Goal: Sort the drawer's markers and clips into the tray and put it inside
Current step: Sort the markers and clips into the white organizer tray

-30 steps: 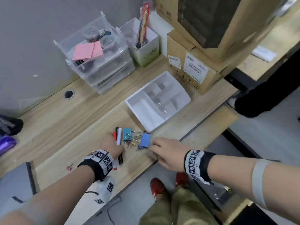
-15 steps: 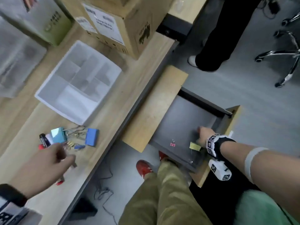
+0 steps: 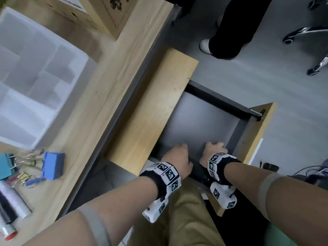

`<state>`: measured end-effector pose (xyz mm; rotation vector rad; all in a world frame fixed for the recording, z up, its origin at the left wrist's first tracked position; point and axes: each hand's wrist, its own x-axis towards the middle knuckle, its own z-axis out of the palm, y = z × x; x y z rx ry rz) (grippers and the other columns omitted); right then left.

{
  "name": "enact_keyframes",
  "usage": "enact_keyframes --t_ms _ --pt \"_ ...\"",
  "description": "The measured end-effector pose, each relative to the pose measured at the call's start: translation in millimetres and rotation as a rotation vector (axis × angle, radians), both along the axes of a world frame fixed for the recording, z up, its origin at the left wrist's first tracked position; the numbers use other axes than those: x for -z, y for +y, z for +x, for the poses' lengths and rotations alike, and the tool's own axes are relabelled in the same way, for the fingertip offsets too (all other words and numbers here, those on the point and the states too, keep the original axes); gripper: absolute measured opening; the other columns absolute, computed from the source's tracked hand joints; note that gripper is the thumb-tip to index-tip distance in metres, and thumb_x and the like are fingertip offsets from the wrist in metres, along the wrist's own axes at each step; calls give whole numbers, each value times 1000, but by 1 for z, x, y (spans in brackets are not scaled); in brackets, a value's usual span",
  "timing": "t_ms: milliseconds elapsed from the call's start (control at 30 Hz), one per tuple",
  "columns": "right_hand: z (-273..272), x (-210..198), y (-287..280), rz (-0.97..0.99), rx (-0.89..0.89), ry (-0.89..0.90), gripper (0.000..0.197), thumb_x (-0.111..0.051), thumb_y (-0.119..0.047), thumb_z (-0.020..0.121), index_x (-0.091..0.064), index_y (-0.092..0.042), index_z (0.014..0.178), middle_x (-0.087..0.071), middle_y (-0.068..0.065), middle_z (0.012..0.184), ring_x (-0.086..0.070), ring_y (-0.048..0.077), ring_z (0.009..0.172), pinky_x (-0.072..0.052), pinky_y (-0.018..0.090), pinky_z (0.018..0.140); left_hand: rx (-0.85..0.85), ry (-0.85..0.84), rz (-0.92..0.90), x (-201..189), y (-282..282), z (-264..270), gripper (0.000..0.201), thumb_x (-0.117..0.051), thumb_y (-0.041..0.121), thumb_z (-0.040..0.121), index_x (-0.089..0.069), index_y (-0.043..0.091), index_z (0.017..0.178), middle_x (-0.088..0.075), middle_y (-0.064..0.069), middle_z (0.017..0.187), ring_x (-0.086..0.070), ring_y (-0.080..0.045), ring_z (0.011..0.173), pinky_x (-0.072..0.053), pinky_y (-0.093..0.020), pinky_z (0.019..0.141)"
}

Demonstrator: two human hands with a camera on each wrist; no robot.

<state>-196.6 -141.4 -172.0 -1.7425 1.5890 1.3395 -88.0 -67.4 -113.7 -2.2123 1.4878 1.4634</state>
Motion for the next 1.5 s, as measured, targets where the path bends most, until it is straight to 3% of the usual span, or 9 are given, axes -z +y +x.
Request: enact_keyframes --t_ms 167,300,467,667,767,1000,1300,1400,1500 --pt "-11 -37 -35 169 239 -310 15 -68 -20 67 -64 -9 75 -64 4 75 -63 21 71 -48 22 59 90 -161 111 60 -6 0 39 -63 19 87 -47 10 121 -58 -17 124 -63 -37 111 -52 -44 83" --pt "-38 -63 -57 230 348 -568 27 -71 -29 71 -74 -9 89 -68 0 79 -61 13 73 -48 22 66 245 -172 69 78 -10 -3 24 -56 19 90 -60 15 113 -65 -12 119 -64 -35 108 -52 -40 81" --pt "-87 -99 -57 274 751 -881 26 -64 -40 84 -69 -17 73 -64 3 74 -62 19 68 -51 33 61 257 -106 5 64 -16 -5 22 -51 24 93 -68 17 105 -61 -12 114 -63 -36 103 -49 -35 81" --pt "-139 -106 -35 -116 1049 -796 28 -46 -28 91 -63 -7 84 -54 2 67 -47 19 58 -39 31 59 199 18 20 -27 -11 11 22 -54 27 82 -50 15 64 -63 -10 72 -57 -32 73 -42 -31 62" --pt "-139 -96 -19 -169 1015 -678 34 -42 -34 95 -60 -8 82 -55 9 74 -51 26 73 -38 35 72 315 17 151 -76 2 30 27 -55 30 78 -45 16 57 -53 -2 60 -51 -26 62 -38 -28 56" --pt "-98 -103 -14 -136 966 -680 39 -42 -32 96 -56 -5 72 -57 15 74 -53 26 67 -35 31 60 209 -107 265 -132 23 94 14 -55 29 77 -57 16 78 -63 -5 84 -60 -24 80 -54 -35 75" --pt "3 -124 -23 122 604 -659 58 -41 -44 97 -50 -4 138 -49 20 144 -49 35 129 -39 39 104 43 -146 186 -175 70 148 16 -55 29 83 -47 20 72 -59 -4 84 -59 -25 80 -52 -32 73" --pt "37 -142 -18 252 429 -688 48 -42 -46 96 -59 -13 126 -63 16 126 -63 24 107 -46 31 88 -136 -151 175 -182 99 166 24 -58 27 82 -40 22 66 -49 1 71 -51 -22 72 -43 -28 65" --pt "72 -166 -12 347 204 -636 26 -45 -40 91 -54 -18 78 -53 -1 59 -46 2 35 -34 16 42 -252 -112 166 -191 129 179 24 -57 28 79 -38 24 66 -47 2 70 -50 -22 73 -38 -28 62"
